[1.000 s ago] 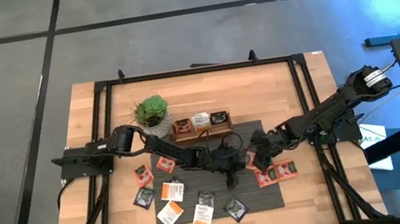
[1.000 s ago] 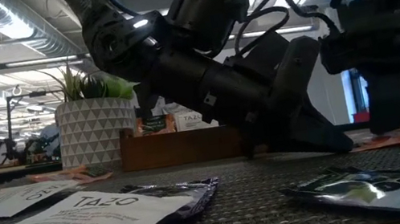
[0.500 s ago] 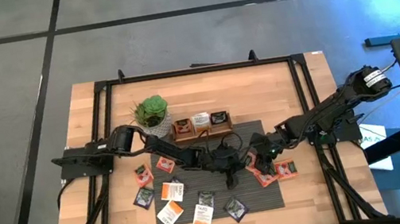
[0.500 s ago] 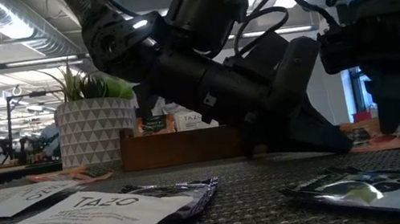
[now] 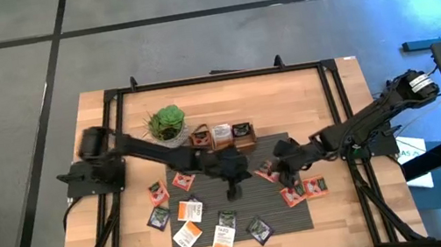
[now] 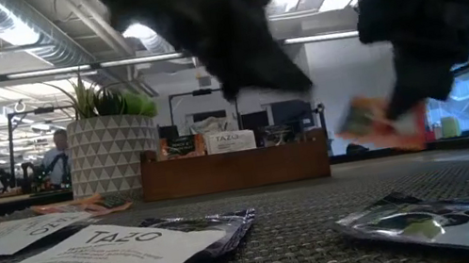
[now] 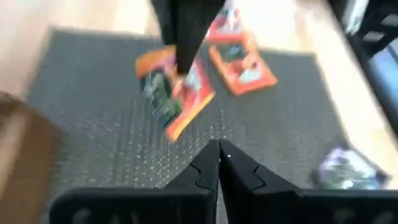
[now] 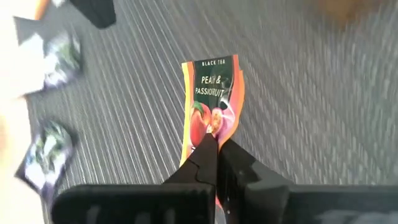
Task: Pick & Place Tea
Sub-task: Put the orange tea bag into the left slot of the wooden organizer
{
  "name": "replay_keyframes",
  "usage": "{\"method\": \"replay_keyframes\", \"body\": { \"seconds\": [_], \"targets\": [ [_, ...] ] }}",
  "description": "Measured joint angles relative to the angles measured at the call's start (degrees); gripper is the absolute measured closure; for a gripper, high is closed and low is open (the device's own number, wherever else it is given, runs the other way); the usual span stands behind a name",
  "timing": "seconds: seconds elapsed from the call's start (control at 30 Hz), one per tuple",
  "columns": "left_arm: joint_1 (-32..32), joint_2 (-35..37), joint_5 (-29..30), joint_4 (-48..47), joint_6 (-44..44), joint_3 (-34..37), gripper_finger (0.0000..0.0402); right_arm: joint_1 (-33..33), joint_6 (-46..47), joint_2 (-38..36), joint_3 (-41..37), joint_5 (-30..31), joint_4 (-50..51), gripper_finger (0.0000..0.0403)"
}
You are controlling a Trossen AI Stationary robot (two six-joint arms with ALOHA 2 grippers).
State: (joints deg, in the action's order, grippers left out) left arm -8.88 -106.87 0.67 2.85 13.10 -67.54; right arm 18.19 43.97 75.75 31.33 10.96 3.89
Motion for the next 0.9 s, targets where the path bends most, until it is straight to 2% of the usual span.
{"method": "replay_keyframes", "body": {
  "seconds": [0.17,0.27,0.4,0.63,0.77,0.9],
  "targets": [
    [-1.35,11.37,9.91,7.37,4.42,12.00,0.0377,0.53,-11.83,0.49,0.04,6.40,-14.45,0.0392],
    [-1.85,15.88,10.16,14.85,8.03,19.03,0.0353,0.53,-18.95,0.95,0.13,7.34,-21.55,0.0394],
    [-2.79,18.79,10.15,21.50,10.65,25.41,0.0309,0.48,-23.37,0.98,0.11,7.22,-23.58,0.0397],
    [-3.75,18.18,6.92,23.45,7.99,26.53,0.0261,-0.16,-26.77,3.68,0.07,7.50,-29.44,0.0393],
    [-3.73,18.21,7.37,24.12,6.65,26.51,0.0254,-0.11,-31.89,7.18,0.07,8.46,-35.32,0.0394],
    [-3.61,18.21,7.06,24.41,6.66,26.51,0.0255,-0.15,-32.70,9.52,0.07,8.50,-37.40,0.0394]
  ]
}}
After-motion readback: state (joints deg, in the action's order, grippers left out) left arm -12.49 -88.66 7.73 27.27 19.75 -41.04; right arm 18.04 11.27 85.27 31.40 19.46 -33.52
